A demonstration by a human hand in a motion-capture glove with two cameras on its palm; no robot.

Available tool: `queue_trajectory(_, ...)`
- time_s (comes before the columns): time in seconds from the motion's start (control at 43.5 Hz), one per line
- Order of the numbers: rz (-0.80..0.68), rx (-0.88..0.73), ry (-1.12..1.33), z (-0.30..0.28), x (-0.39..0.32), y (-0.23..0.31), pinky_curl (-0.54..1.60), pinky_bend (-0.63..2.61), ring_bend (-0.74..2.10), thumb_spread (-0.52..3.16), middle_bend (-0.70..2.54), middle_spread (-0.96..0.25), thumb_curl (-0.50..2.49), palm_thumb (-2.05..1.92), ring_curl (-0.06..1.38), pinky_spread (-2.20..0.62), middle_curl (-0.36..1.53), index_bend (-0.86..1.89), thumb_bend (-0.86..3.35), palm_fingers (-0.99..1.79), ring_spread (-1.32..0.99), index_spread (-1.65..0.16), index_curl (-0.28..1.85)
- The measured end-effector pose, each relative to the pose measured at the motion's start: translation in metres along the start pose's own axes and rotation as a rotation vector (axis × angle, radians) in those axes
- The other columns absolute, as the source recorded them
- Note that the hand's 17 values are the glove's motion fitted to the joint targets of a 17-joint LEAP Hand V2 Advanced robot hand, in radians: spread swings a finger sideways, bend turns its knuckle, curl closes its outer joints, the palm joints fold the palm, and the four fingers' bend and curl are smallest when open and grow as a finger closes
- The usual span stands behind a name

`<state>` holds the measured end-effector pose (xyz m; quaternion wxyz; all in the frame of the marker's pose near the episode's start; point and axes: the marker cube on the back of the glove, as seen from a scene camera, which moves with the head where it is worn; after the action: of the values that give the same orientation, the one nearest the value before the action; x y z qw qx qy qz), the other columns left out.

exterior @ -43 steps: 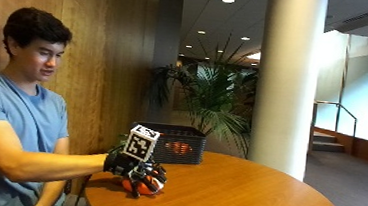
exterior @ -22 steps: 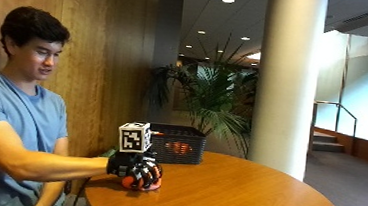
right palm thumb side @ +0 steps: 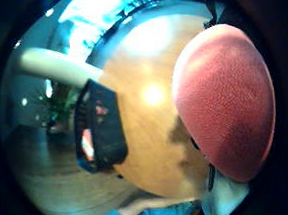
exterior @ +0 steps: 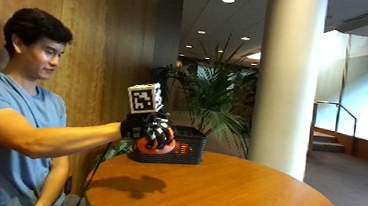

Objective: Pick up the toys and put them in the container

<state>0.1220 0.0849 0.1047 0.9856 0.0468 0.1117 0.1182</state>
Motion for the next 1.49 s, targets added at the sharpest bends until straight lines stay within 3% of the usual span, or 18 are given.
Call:
queue_trajectory(0.299,-0.174,0.028,-0.004,-0.06,-0.066,-0.018,0.38,1.16,1.1,0.92,0.4,-0.41,0.69,0.74,0.5,-0.41,0.47,0.17,0.17,0.97,-0.43,-0.35,0.22)
queue_trajectory(0.414,-0.129,0.038,-0.01,-0.077,-0.103,-0.03,0.39,1.17,1.11,0.89,0.39,-0.42,0.72,0.74,0.51,-0.41,0.5,0.15,0.15,0.95,-0.43,-0.35,0.21)
queue_trajectory(0.575,-0.227,0.048,0.052,-0.098,-0.161,-0.036,0.4,1.17,1.12,0.86,0.37,-0.44,0.75,0.74,0.52,-0.41,0.53,0.14,0.13,0.94,-0.44,-0.35,0.2)
queue_trajectory(0.759,-0.178,0.062,-0.11,-0.118,-0.26,-0.032,0.42,1.2,1.13,0.86,0.36,-0.45,0.78,0.73,0.53,-0.41,0.58,0.11,0.11,0.9,-0.44,-0.35,0.18)
queue_trajectory(0.92,-0.439,0.067,-0.046,-0.103,-0.299,-0.017,0.44,1.26,1.17,0.89,0.37,-0.47,0.79,0.7,0.54,-0.41,0.63,0.07,0.07,0.84,-0.43,-0.33,0.12)
queue_trajectory(0.989,-0.455,0.054,-0.075,-0.095,-0.317,-0.011,0.44,1.27,1.19,0.91,0.37,-0.47,0.79,0.7,0.55,-0.41,0.65,0.07,0.07,0.83,-0.43,-0.33,0.1)
queue_trajectory(1.15,-0.416,0.038,-0.091,-0.083,-0.337,-0.005,0.44,1.3,1.25,1.01,0.37,-0.45,0.76,0.61,0.56,-0.41,0.69,0.04,0.0,0.8,-0.41,-0.32,0.04)
queue_trajectory(1.242,-0.368,0.03,-0.052,-0.081,-0.289,-0.014,0.44,1.3,1.26,1.09,0.38,-0.42,0.72,0.54,0.55,-0.41,0.7,0.04,-0.02,0.77,-0.39,-0.3,0.02)
queue_trajectory(1.495,-0.42,-0.037,-0.111,-0.071,-0.303,-0.005,0.43,1.32,1.29,1.29,0.35,-0.33,0.62,0.38,0.53,-0.4,0.73,0.04,-0.02,0.69,-0.34,-0.28,-0.02)
